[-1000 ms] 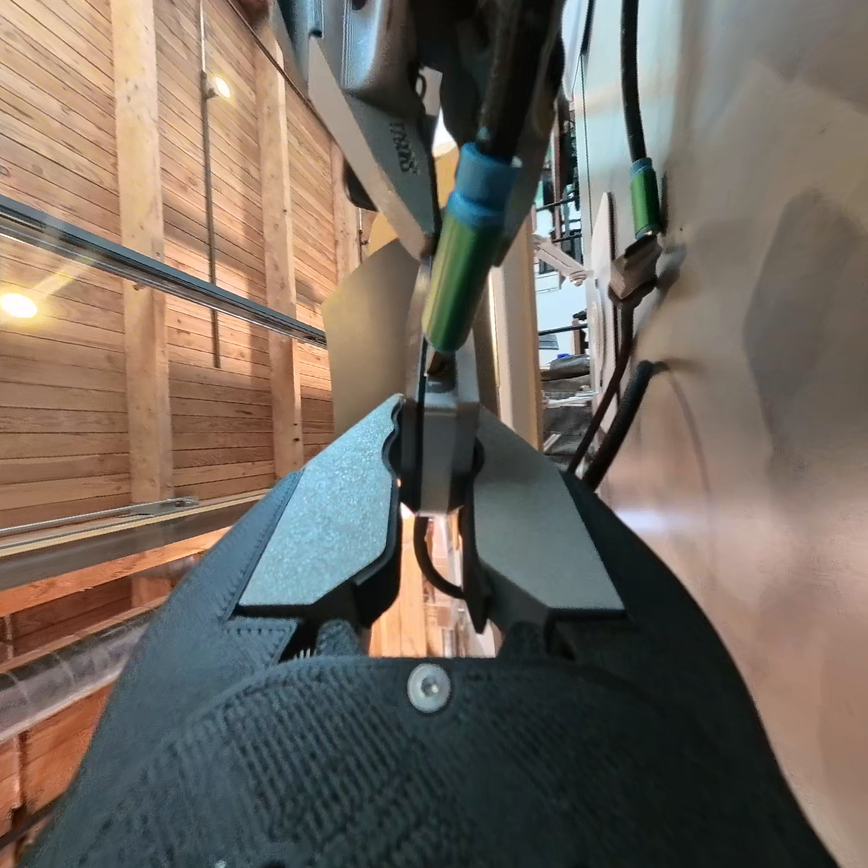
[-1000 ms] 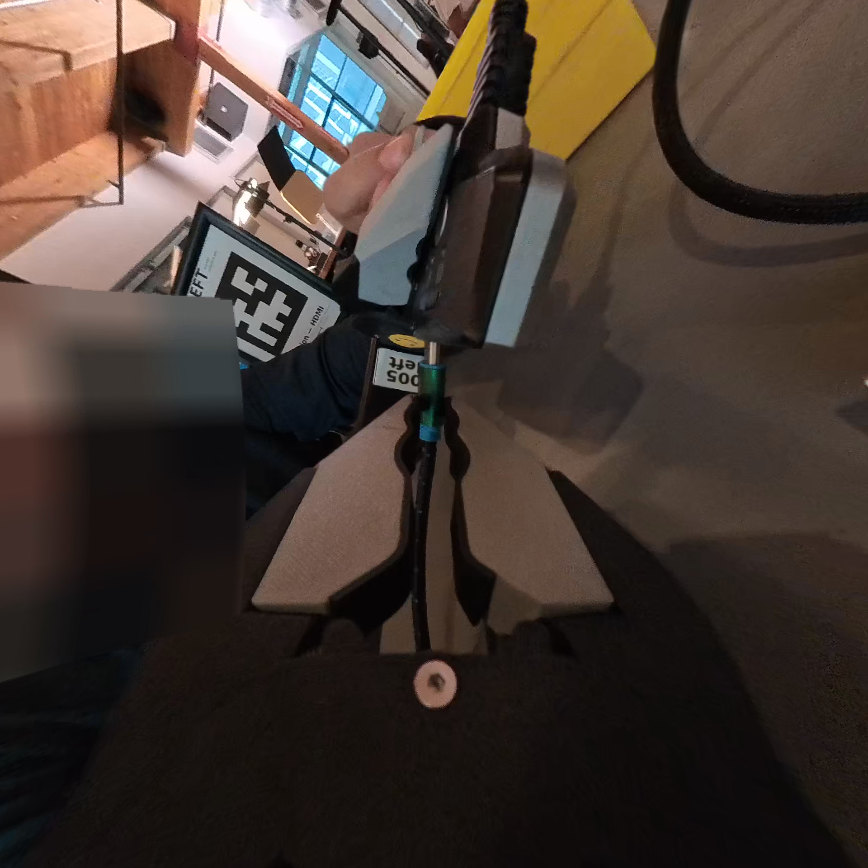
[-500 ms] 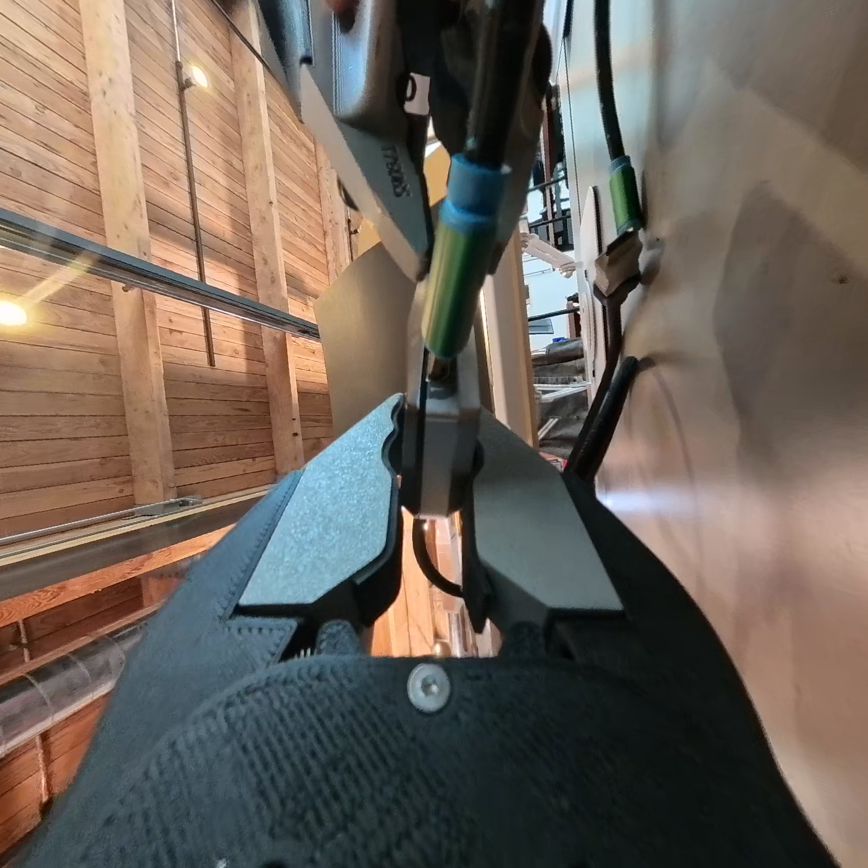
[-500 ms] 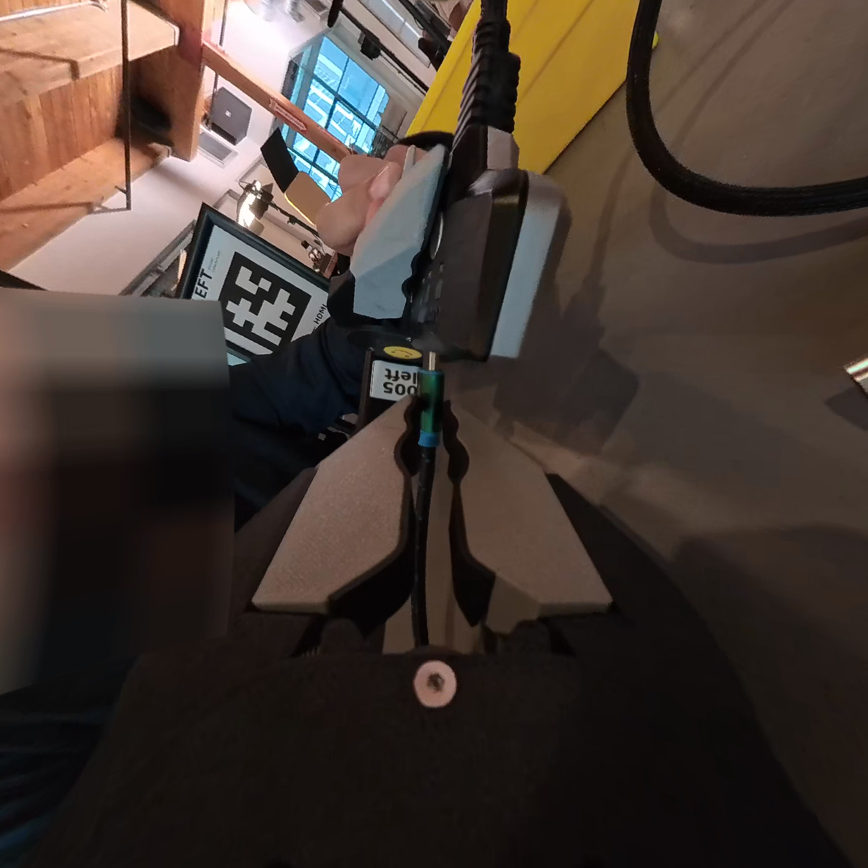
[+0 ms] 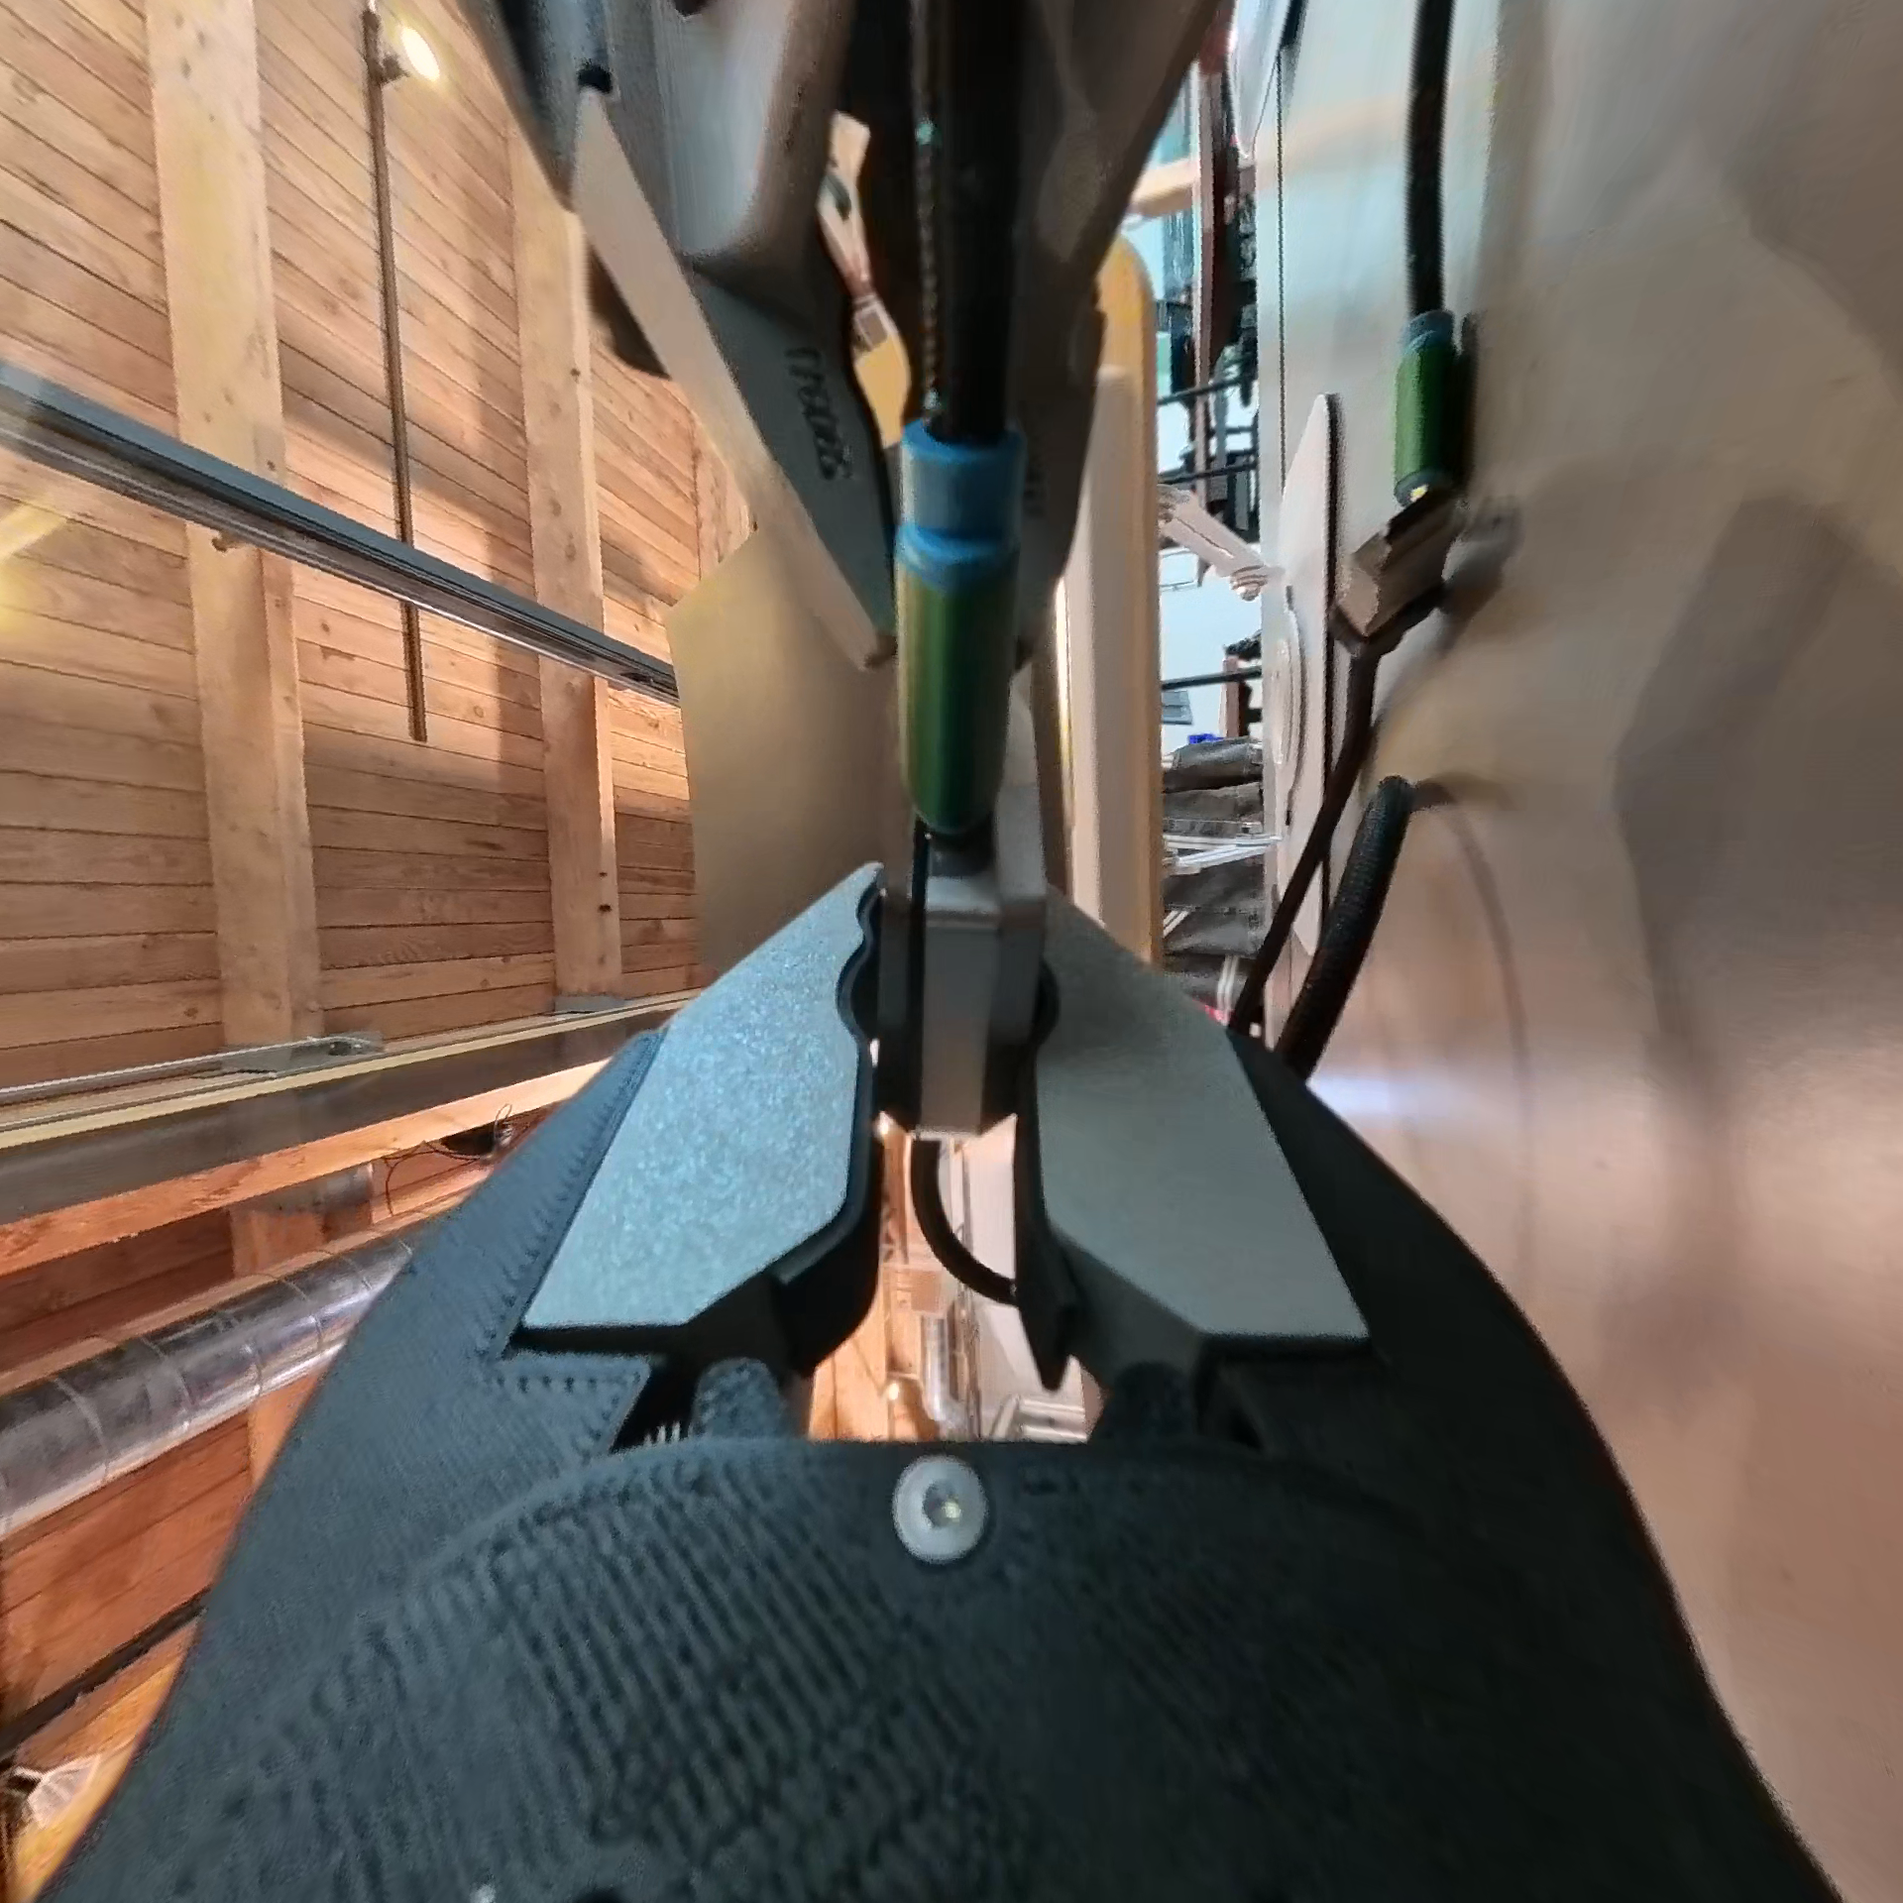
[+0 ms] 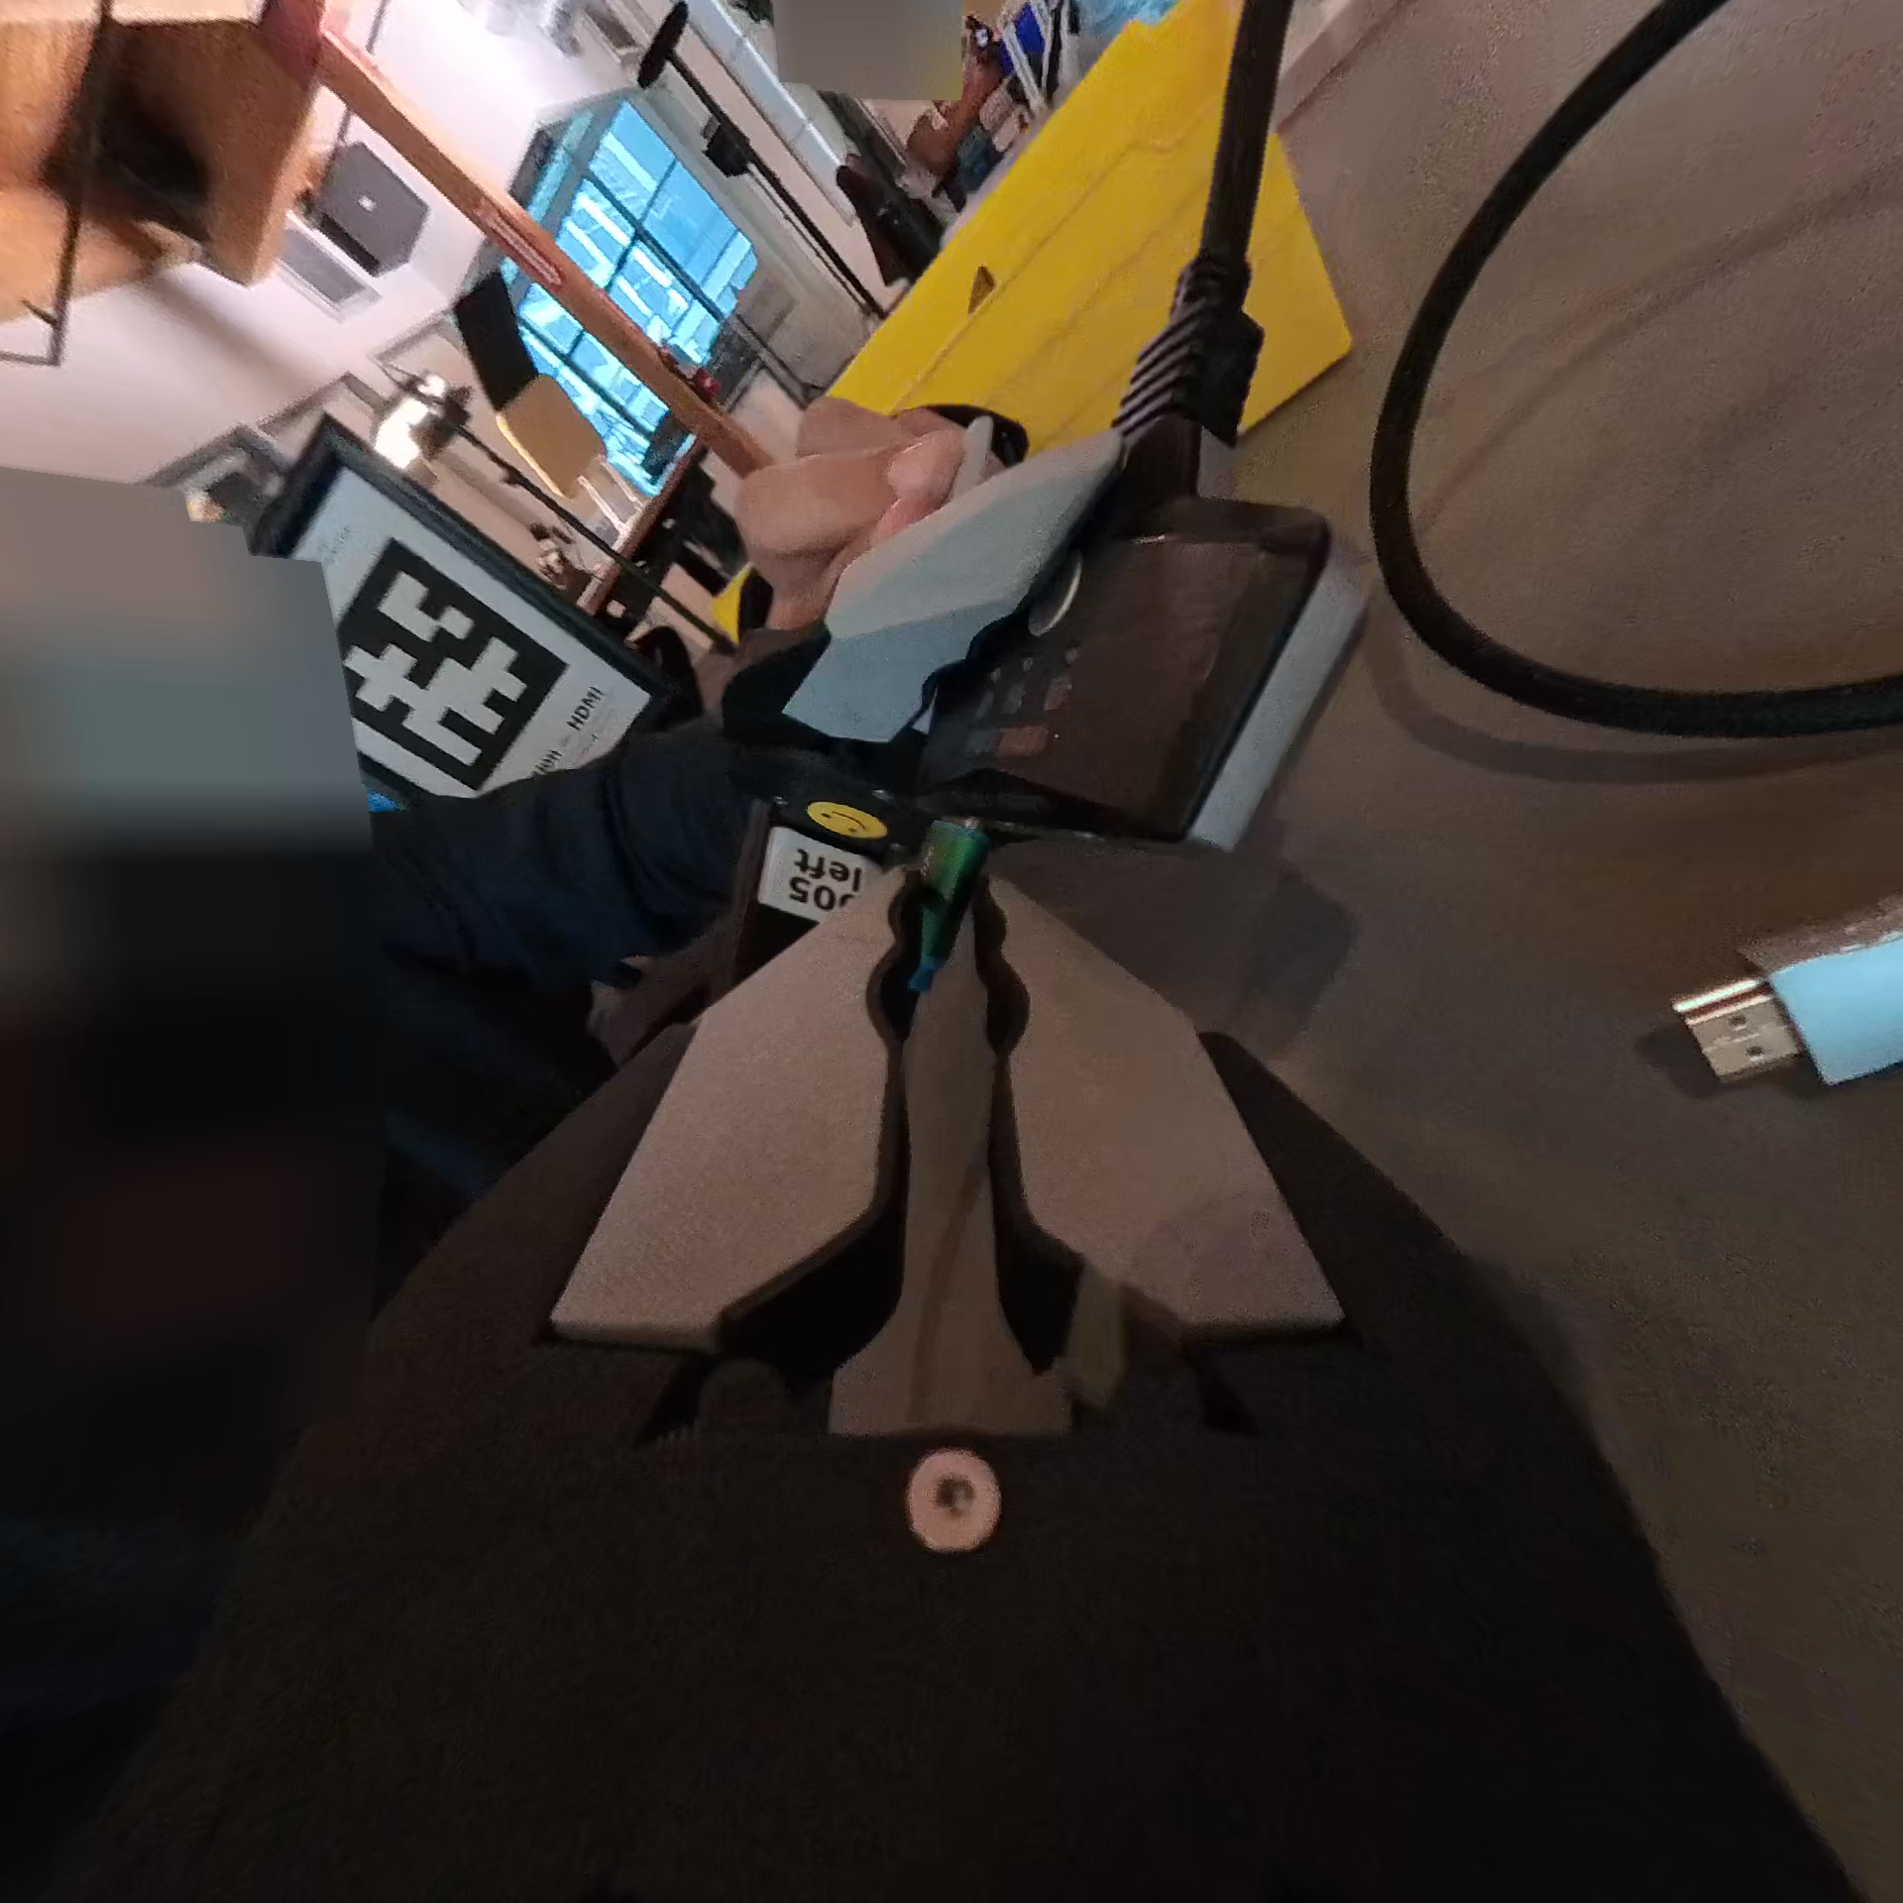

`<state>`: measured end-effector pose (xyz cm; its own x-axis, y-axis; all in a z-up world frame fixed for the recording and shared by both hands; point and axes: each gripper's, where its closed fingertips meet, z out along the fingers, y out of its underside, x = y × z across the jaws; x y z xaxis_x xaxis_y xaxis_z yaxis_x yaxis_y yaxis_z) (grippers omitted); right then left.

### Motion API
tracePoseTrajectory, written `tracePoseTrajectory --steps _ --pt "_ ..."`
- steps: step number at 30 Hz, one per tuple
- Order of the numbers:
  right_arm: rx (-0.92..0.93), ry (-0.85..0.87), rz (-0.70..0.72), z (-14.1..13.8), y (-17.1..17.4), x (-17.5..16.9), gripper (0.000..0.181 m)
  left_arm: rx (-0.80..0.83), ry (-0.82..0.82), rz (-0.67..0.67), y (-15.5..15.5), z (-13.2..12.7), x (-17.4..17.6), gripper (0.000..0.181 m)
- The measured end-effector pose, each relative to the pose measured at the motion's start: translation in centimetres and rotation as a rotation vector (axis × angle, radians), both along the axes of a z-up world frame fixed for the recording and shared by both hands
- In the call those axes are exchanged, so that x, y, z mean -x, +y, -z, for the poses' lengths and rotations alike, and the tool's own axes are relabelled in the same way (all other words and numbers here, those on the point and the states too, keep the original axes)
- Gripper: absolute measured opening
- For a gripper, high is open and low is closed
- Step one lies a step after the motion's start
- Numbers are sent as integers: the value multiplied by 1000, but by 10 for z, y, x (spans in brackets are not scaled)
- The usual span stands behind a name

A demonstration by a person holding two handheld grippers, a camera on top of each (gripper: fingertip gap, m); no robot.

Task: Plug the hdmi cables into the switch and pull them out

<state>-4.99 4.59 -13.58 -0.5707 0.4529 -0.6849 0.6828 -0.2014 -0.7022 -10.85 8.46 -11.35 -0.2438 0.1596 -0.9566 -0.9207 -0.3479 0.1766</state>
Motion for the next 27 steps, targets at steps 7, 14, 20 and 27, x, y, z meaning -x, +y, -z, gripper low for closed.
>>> tracePoseTrajectory --steps 7,14,20,27 --pt "33 53 138 -13 30 7 14 0 25 3 -1 2 1 20" --pt "1 70 191 -12 34 14 41 -40 30 6 -4 -7 -2 20" --pt "71 18 107 -7 6 22 35 -57 22 34 0 -7 -17 20" --pt "85 12 216 -5 35 20 23 -3 -192 73 6 12 -10 40"
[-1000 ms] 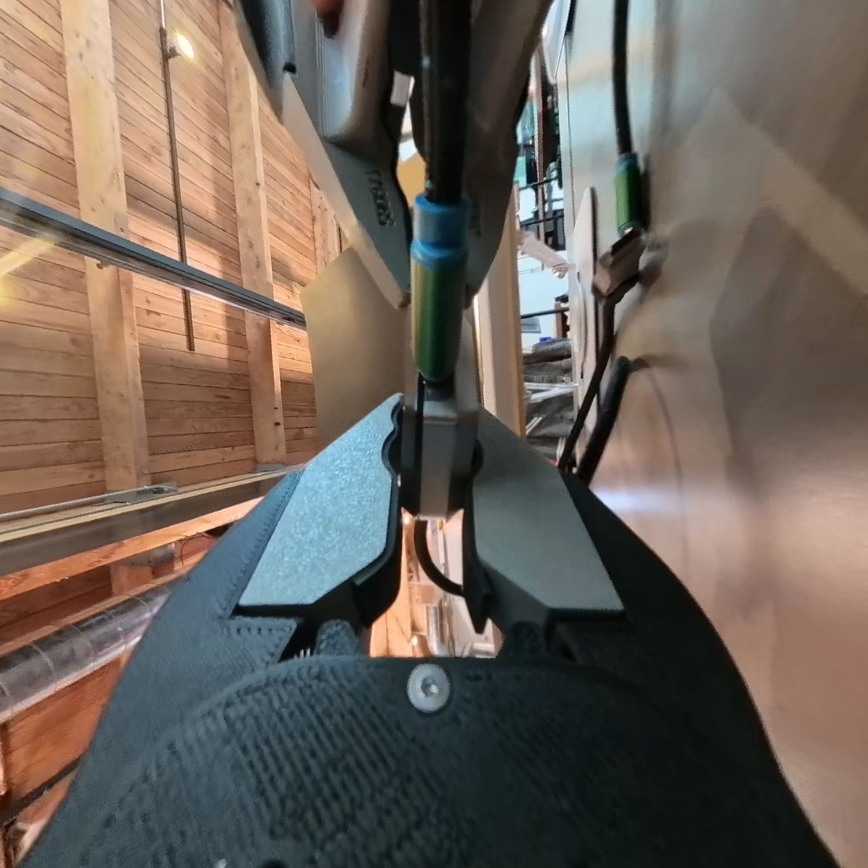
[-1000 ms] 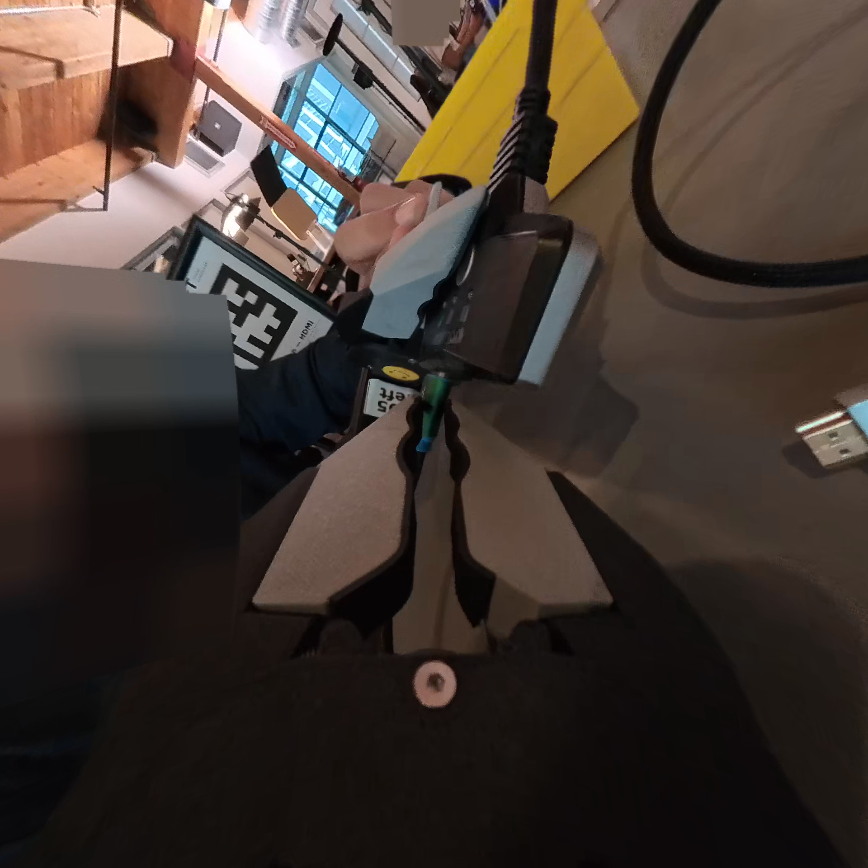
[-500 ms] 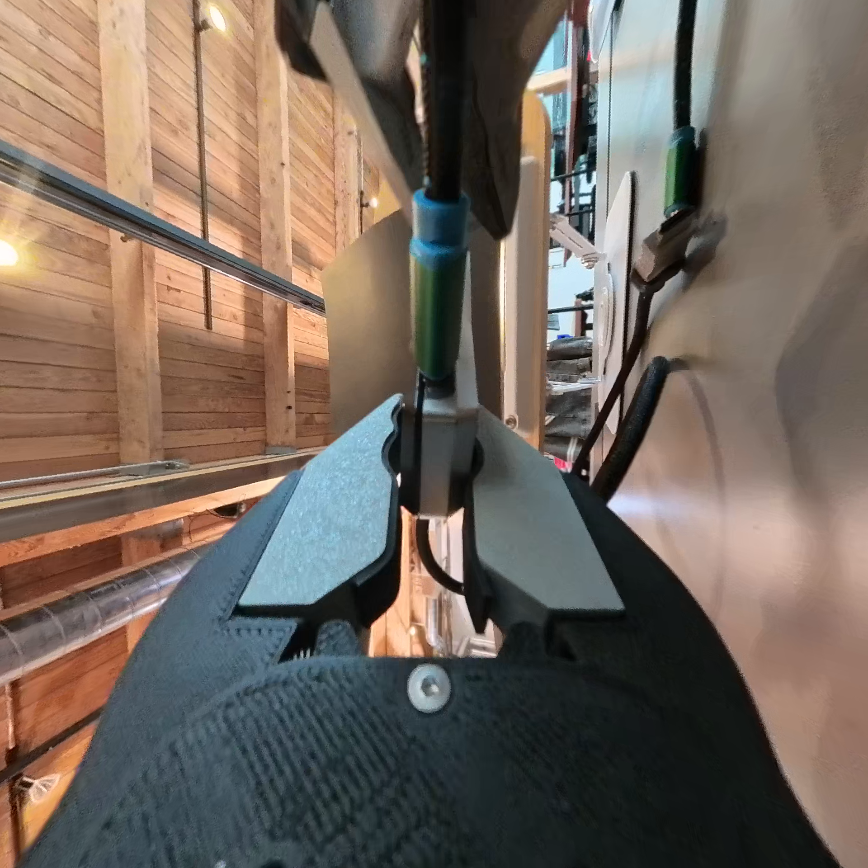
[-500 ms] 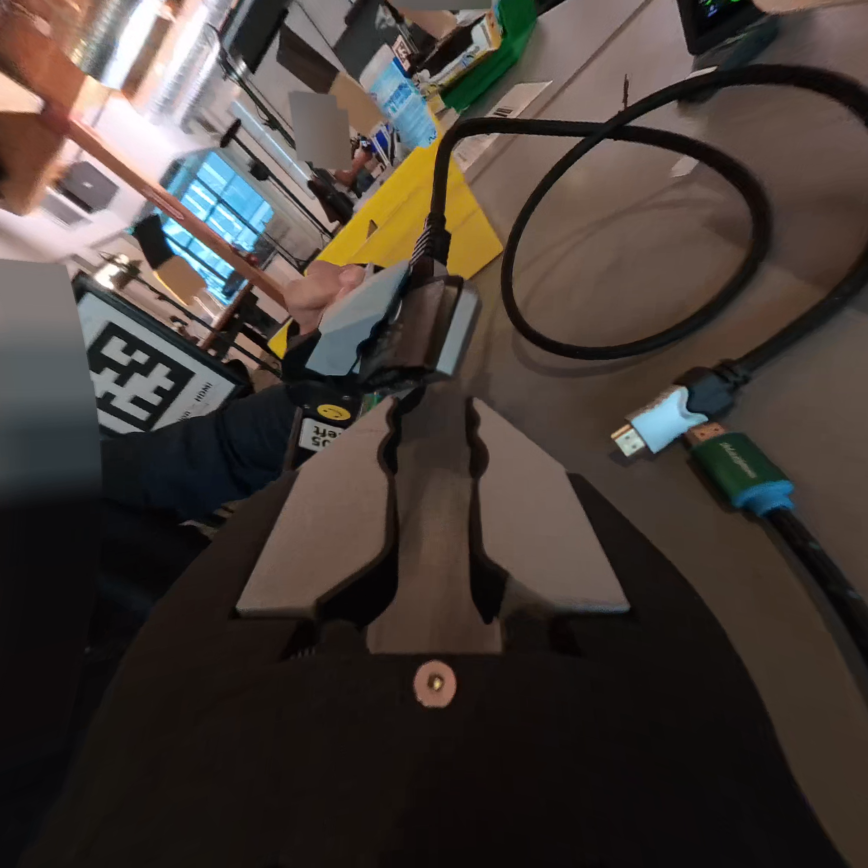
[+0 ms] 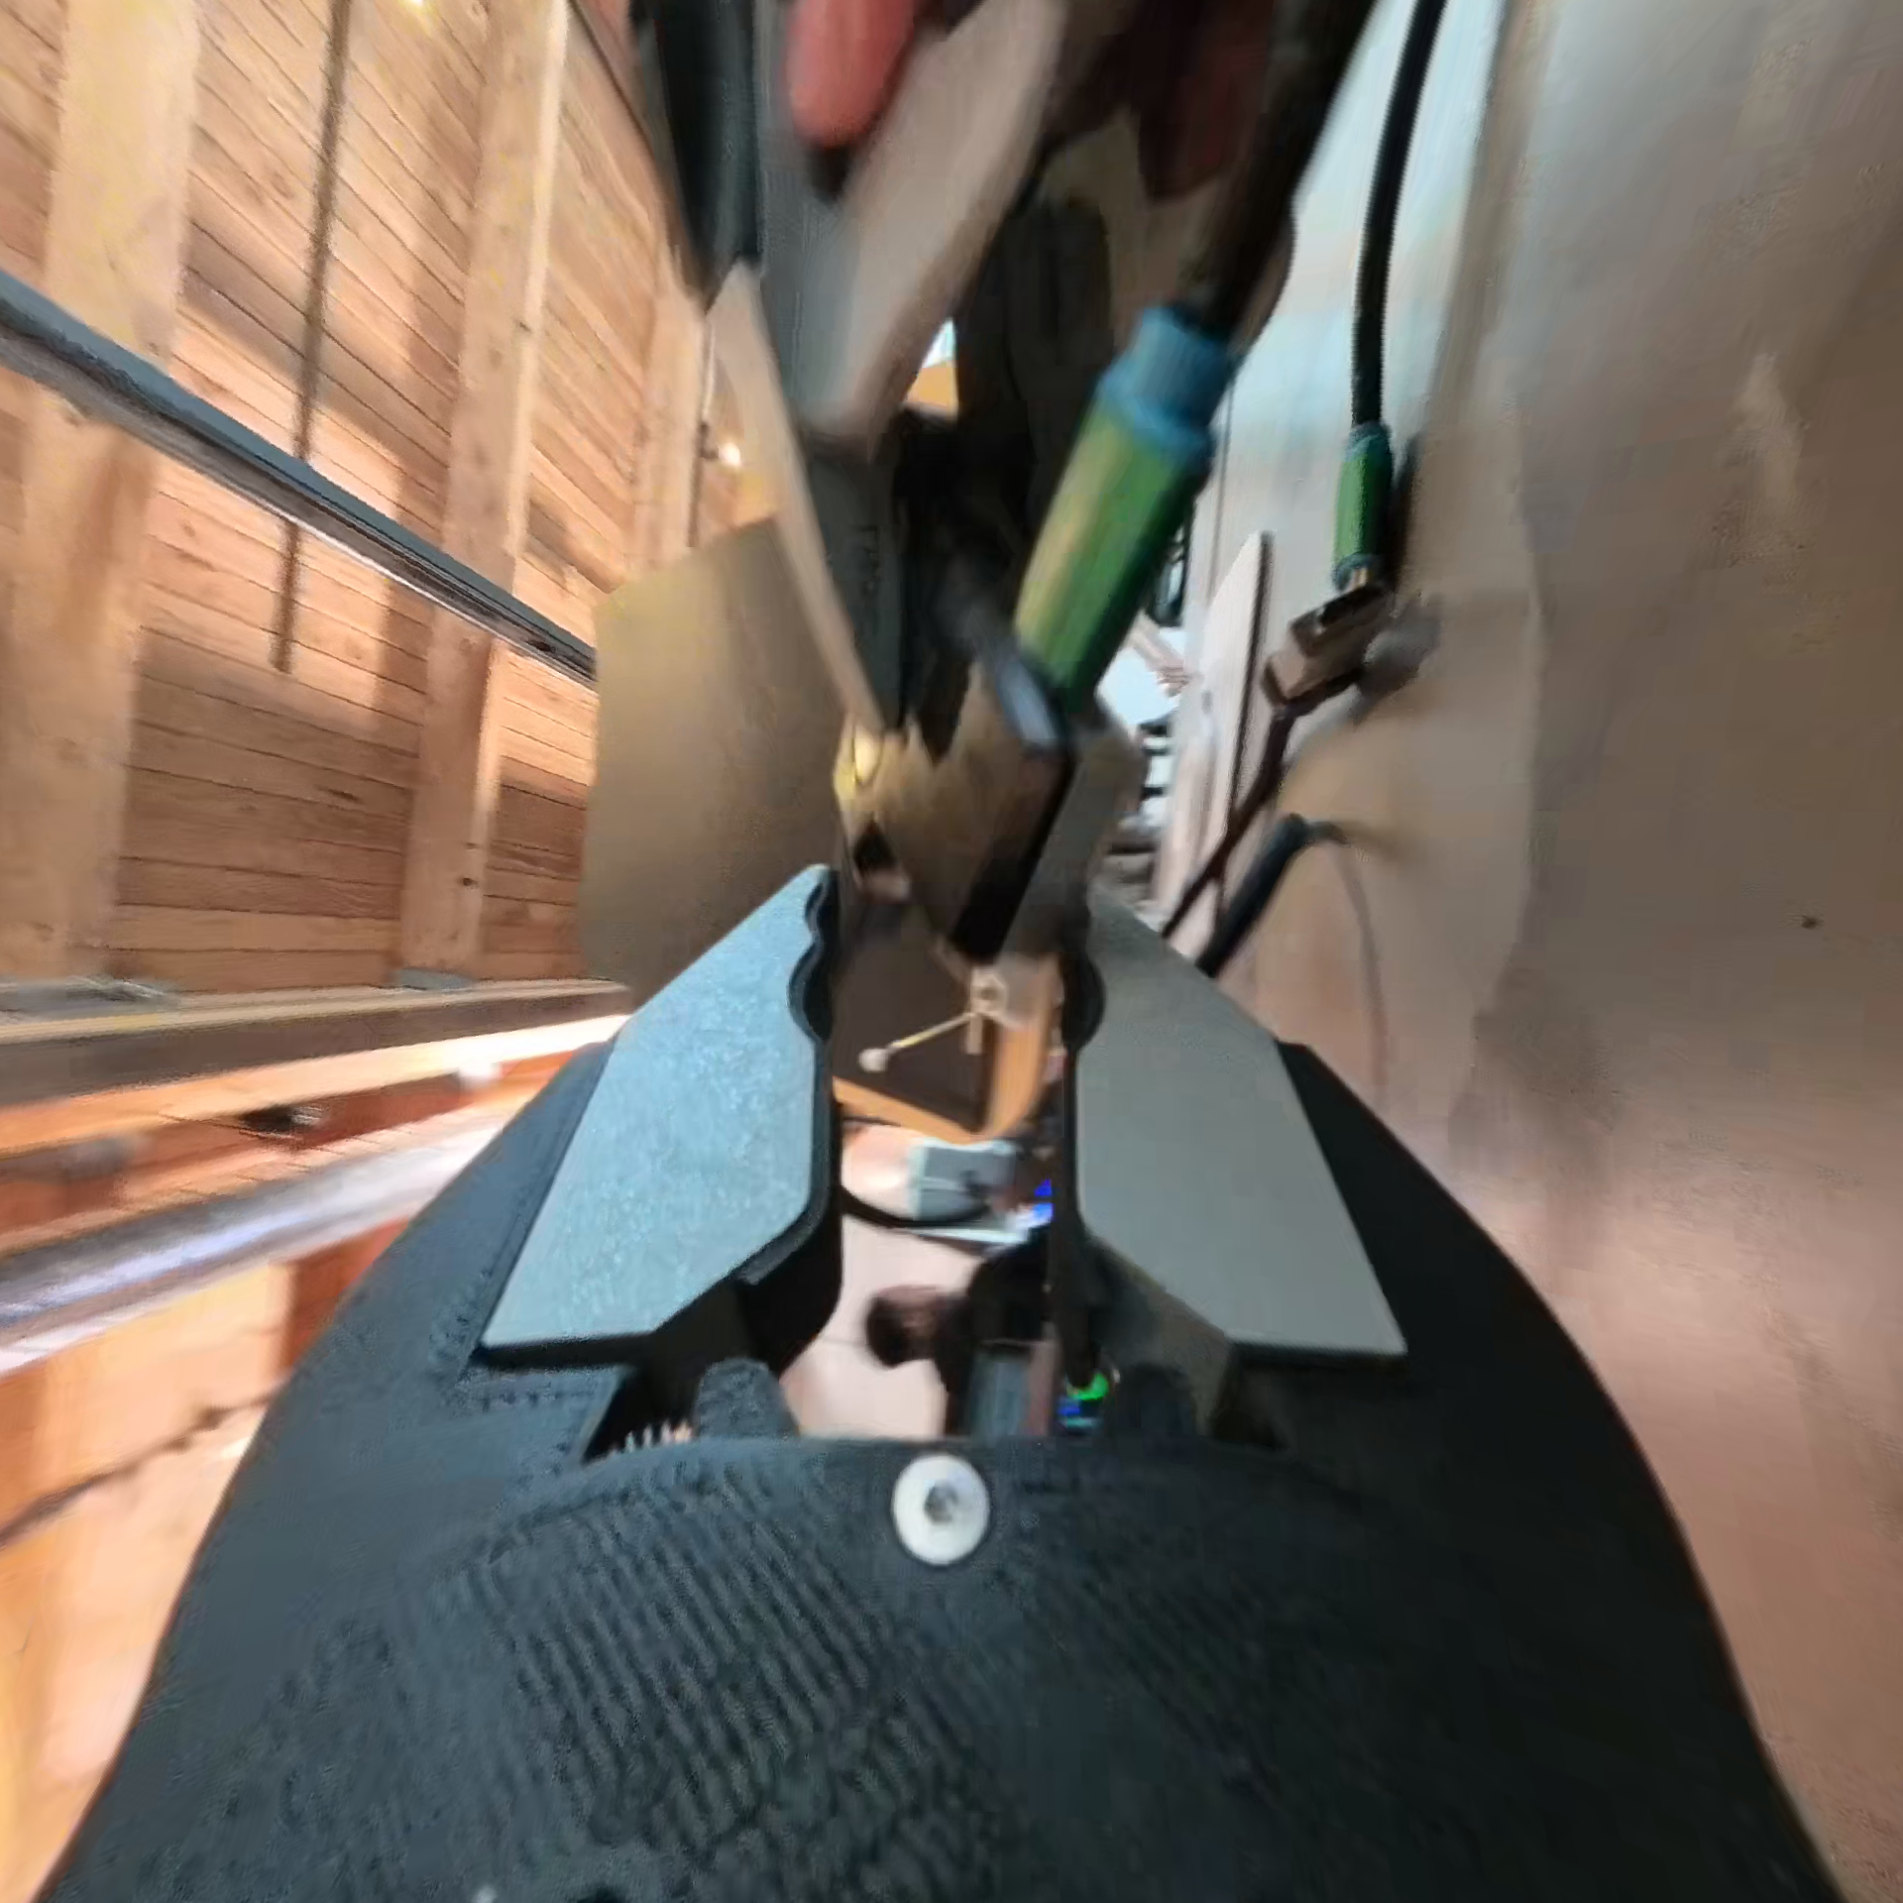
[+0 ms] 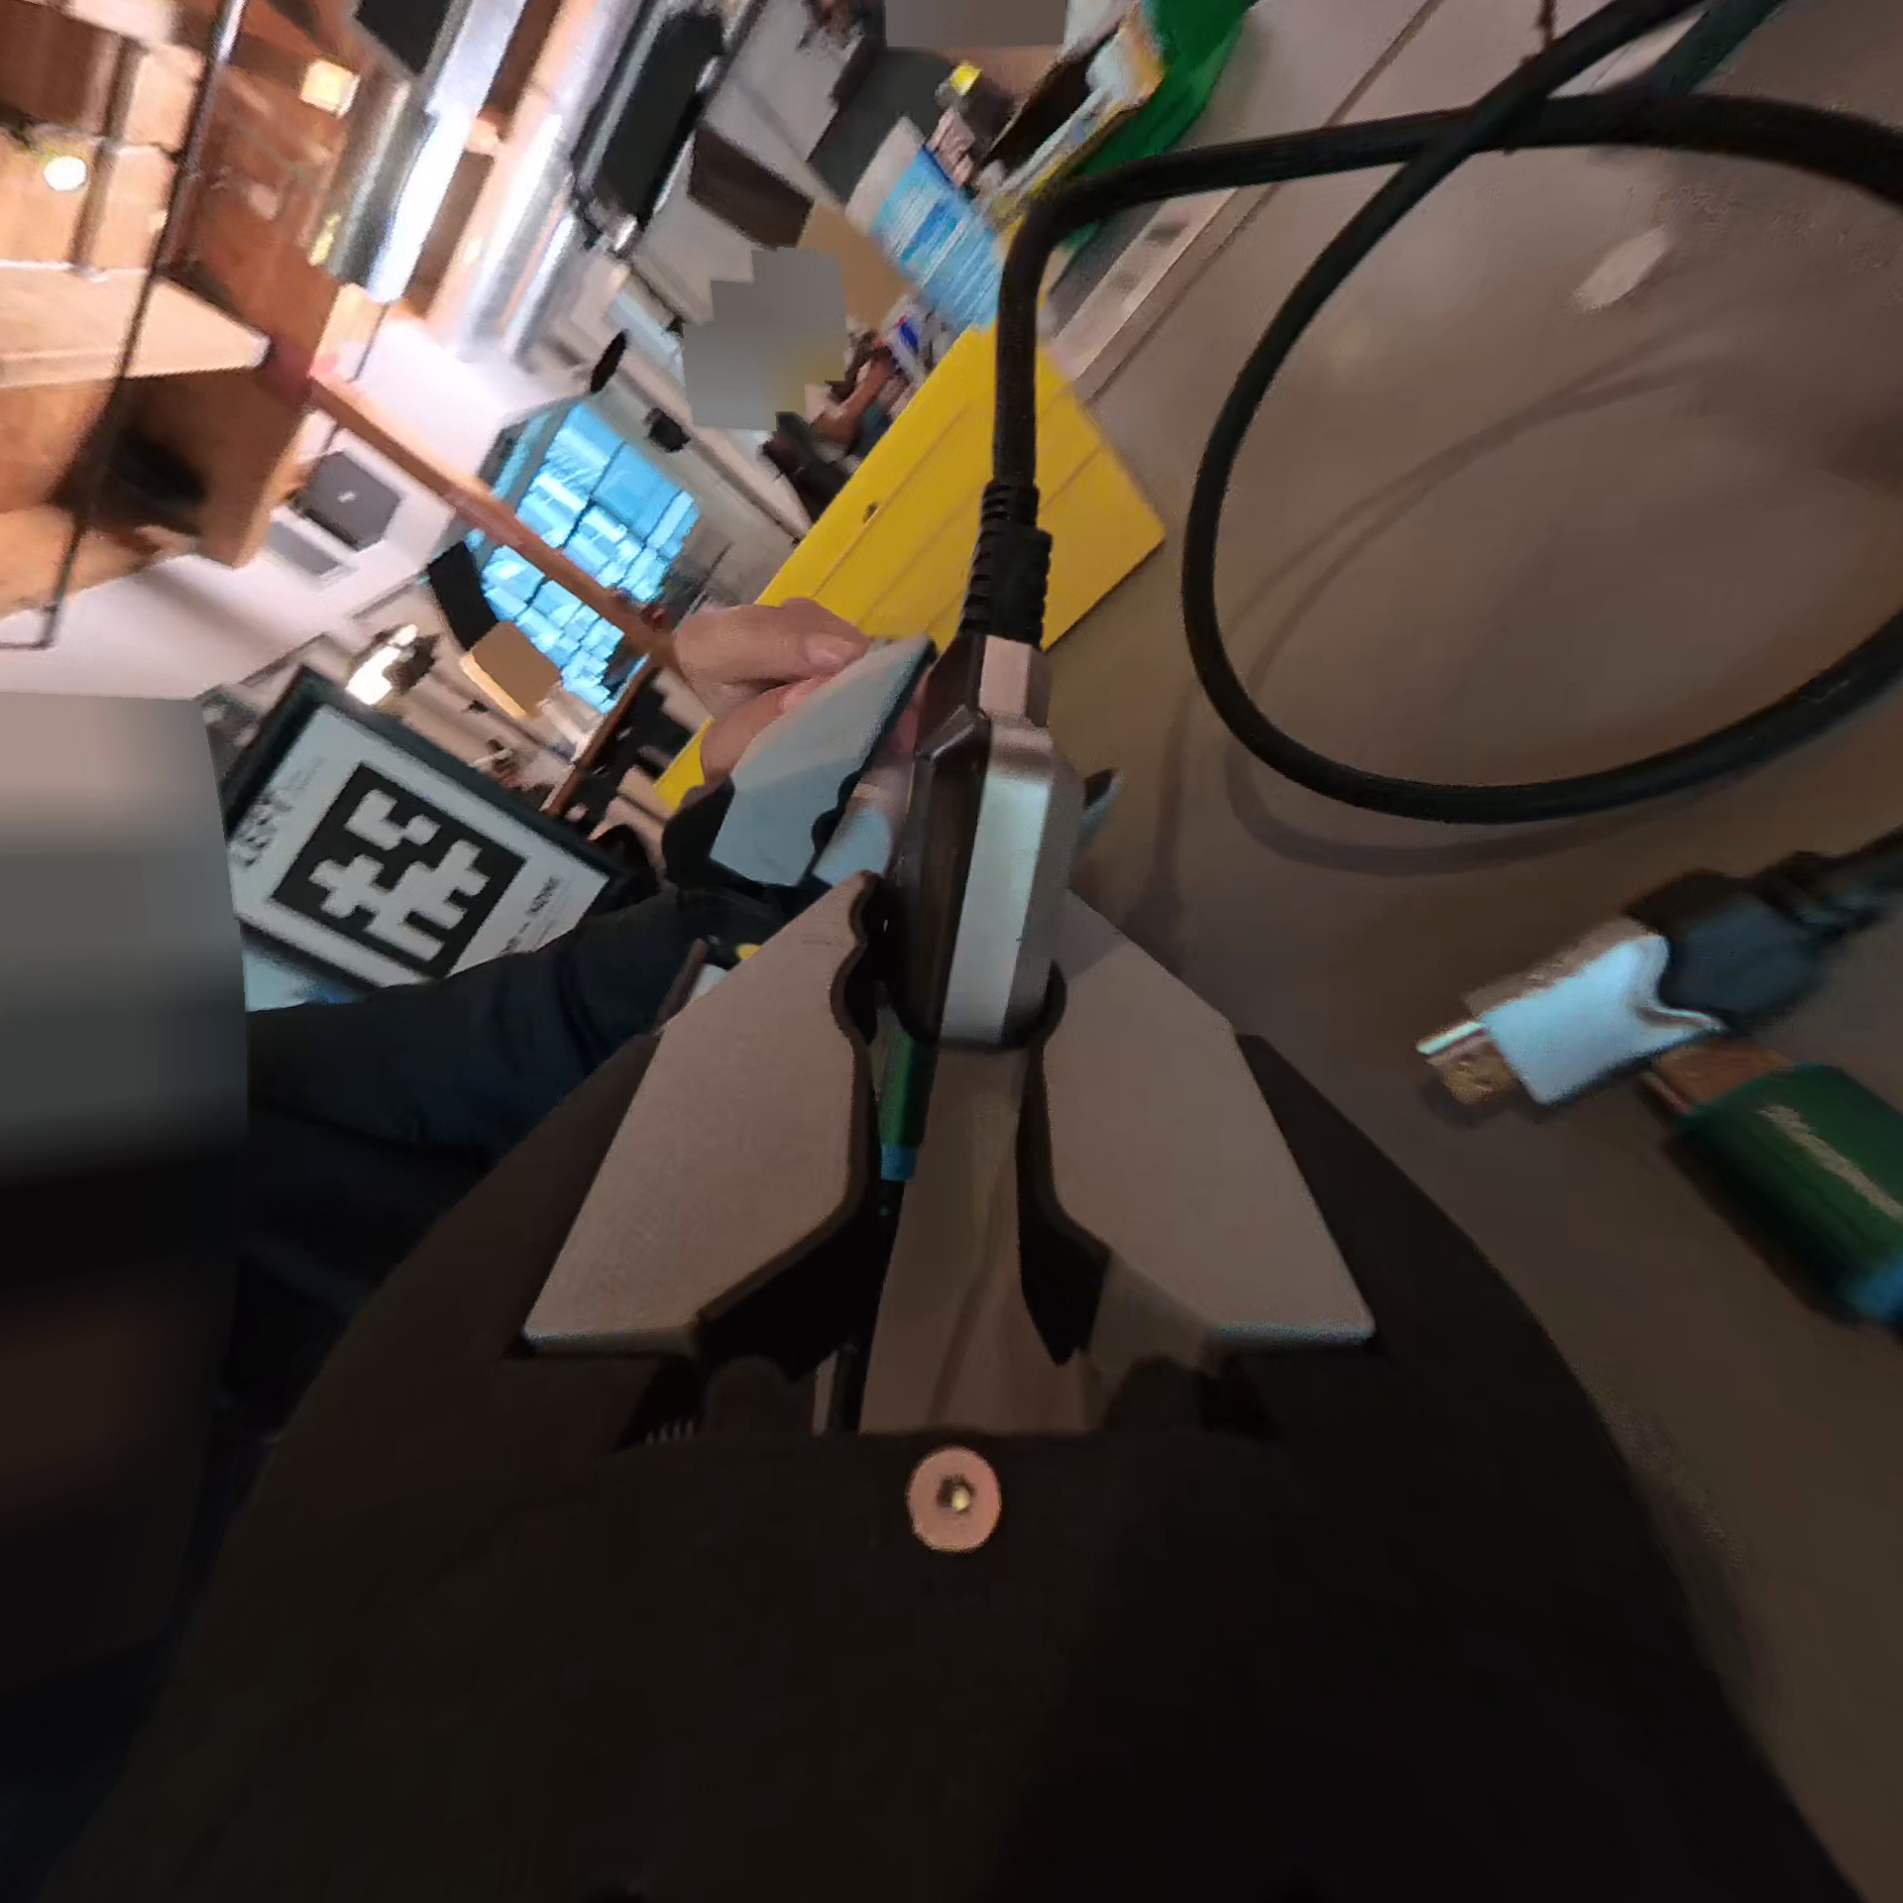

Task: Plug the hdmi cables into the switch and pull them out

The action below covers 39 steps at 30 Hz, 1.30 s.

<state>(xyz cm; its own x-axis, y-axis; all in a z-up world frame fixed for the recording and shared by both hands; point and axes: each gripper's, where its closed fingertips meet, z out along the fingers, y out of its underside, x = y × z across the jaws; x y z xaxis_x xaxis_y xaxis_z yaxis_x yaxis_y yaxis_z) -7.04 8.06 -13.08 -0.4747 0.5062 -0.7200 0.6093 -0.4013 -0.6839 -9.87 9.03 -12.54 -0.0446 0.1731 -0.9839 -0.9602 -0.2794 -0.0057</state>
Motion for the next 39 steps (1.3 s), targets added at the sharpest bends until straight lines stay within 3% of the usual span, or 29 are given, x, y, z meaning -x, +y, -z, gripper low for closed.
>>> tracePoseTrajectory --steps 3,5,8,13,18,26,31,39 --pt "-131 34 105 -6 18 -5 22 -13 -298 30 -13 0 20 33" --pt "-198 55 107 -20 11 -11 21 -95 -526 2 -23 -11 46 31" --pt "-238 117 87 -67 -5 -26 21 -200 -716 -28 -36 -20 77 23" --pt "-263 237 134 -185 9 -67 22 -206 -730 -86 -41 -14 93 17" --pt "-374 314 295 -295 50 -124 21 -227 -735 -92 -45 -18 97 13" --pt "-568 283 598 -394 137 -209 21 -252 -751 -117 -49 -20 106 13" --pt "-627 293 736 -415 175 -250 21 -239 -752 -116 -46 -18 105 14" --pt "-718 112 785 -369 230 -262 22 -234 -755 -124 -46 -15 107 13"
